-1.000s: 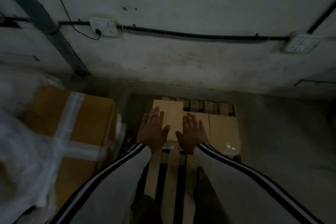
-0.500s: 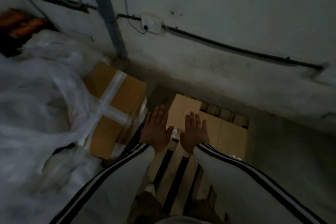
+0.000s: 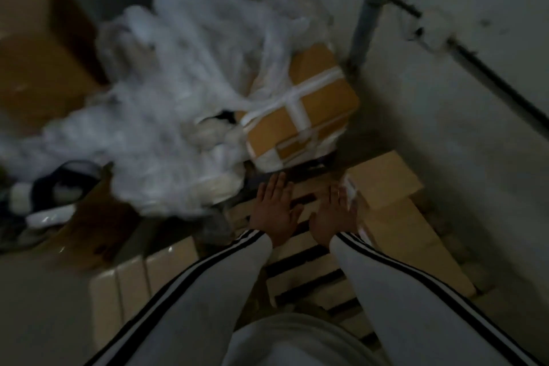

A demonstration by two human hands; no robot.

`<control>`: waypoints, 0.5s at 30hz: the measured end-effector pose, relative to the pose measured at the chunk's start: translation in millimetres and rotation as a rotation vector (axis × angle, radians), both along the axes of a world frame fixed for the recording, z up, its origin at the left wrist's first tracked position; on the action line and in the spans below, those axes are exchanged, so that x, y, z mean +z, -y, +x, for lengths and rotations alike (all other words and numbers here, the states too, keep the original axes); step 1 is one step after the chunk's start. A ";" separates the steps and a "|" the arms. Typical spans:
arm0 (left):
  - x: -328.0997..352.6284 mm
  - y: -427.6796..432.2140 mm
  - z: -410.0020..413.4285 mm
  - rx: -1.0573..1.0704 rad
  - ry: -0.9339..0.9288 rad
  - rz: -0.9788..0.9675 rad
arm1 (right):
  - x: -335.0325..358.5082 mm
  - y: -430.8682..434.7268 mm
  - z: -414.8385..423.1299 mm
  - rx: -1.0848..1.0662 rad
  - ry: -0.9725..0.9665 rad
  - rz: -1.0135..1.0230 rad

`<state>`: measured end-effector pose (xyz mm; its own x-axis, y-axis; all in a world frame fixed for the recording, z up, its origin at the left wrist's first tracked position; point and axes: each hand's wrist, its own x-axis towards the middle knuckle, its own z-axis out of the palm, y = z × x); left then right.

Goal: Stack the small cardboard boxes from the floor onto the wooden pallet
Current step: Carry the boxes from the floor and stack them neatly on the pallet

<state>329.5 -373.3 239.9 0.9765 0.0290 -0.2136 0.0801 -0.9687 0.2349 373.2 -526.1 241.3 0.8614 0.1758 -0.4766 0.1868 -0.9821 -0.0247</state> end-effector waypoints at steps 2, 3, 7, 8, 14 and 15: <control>-1.6 -20.4 -36.1 0.126 -0.023 -0.005 | -1.2 -35.3 -21.6 0.116 -0.011 -0.007; -2.0 -29.8 -54.9 0.176 -0.038 -0.008 | -3.2 -52.8 -33.9 0.168 -0.018 -0.004; -7.3 -59.6 -124.7 0.352 -0.056 -0.019 | -9.9 -106.6 -84.8 0.348 -0.030 0.004; -9.5 -70.1 -145.6 0.409 -0.061 -0.022 | -10.5 -121.0 -100.8 0.395 -0.030 0.009; -26.7 -124.6 -235.2 0.606 -0.117 -0.067 | -33.4 -186.3 -175.3 0.541 -0.025 0.018; -32.9 -137.1 -247.8 0.625 -0.116 -0.079 | -38.4 -200.3 -187.7 0.558 -0.019 0.034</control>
<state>81.7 -236.2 207.1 0.7508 0.5655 -0.3413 0.6535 -0.7109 0.2598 185.4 -325.7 202.9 0.6247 0.6181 -0.4772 0.6772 -0.7331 -0.0630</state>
